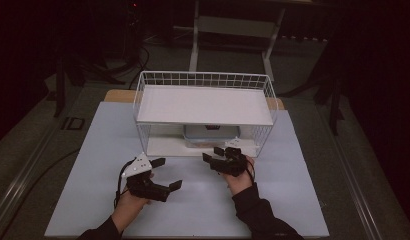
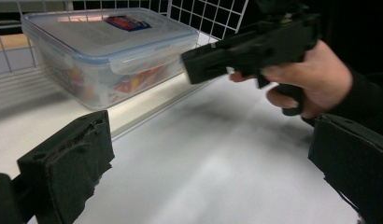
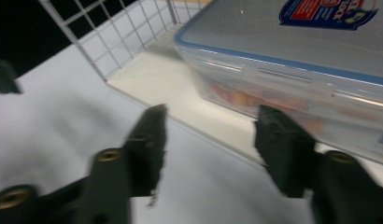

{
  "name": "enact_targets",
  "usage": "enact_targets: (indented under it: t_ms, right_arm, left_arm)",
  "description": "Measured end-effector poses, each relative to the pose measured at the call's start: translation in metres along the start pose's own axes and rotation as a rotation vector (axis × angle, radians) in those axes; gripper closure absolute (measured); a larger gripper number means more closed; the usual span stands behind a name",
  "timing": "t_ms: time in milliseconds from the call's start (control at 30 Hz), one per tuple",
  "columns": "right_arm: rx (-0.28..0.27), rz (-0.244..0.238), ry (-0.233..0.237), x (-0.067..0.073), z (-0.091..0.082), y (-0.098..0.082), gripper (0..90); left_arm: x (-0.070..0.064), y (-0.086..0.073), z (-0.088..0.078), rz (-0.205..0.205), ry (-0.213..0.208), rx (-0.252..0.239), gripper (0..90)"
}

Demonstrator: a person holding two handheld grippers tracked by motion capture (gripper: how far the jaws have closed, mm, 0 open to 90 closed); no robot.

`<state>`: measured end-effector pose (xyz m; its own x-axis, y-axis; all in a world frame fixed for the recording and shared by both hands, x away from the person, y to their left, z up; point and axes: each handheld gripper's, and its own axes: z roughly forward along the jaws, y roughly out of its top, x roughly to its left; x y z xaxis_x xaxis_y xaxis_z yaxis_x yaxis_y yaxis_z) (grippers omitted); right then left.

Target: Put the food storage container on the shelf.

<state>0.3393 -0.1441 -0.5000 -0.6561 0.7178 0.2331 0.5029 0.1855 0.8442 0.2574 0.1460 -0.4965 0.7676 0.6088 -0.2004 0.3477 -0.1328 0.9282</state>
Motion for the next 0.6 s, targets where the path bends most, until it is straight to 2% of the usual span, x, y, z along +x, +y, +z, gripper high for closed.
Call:
enact_targets:
  t_ms: [67, 200, 300, 333, 433, 467, 567, 600]
  right_arm:
    - [-0.021, -0.010, -0.005, 0.004, -0.013, -0.005, 37.5]
    - [-0.023, -0.004, 0.000, 0.006, -0.024, -0.012, 32.3]
    - [-0.043, -0.008, 0.012, 0.007, -0.036, -0.014, 23.9]
    - [-0.055, -0.013, 0.020, 0.008, -0.043, -0.014, 18.5]
    - [-0.069, -0.005, 0.033, 0.008, -0.051, -0.015, 17.4]
    - [-0.080, -0.020, 0.026, 0.008, -0.058, -0.017, 14.4]
    - [-0.082, -0.033, 0.023, 0.007, -0.064, -0.020, 14.2]
    - [-0.080, -0.034, 0.007, 0.005, -0.069, -0.023, 14.3]
  left_arm:
    - [0.000, 0.000, -0.001, 0.000, 0.000, -0.002, 0.0]
    - [-0.002, -0.001, -0.004, 0.011, -0.005, 0.004, 0.0]
    - [-0.003, 0.000, -0.008, 0.015, -0.008, 0.000, 0.0]
    - [-0.003, 0.000, -0.009, 0.014, -0.008, -0.002, 0.0]
    - [-0.003, 0.001, -0.012, 0.016, -0.006, -0.014, 0.0]
    - [-0.003, 0.001, -0.012, 0.015, -0.009, -0.016, 0.0]
    - [-0.003, 0.001, -0.013, 0.018, -0.006, -0.012, 0.0]
    - [-0.003, 0.000, -0.014, 0.011, -0.008, -0.014, 0.0]
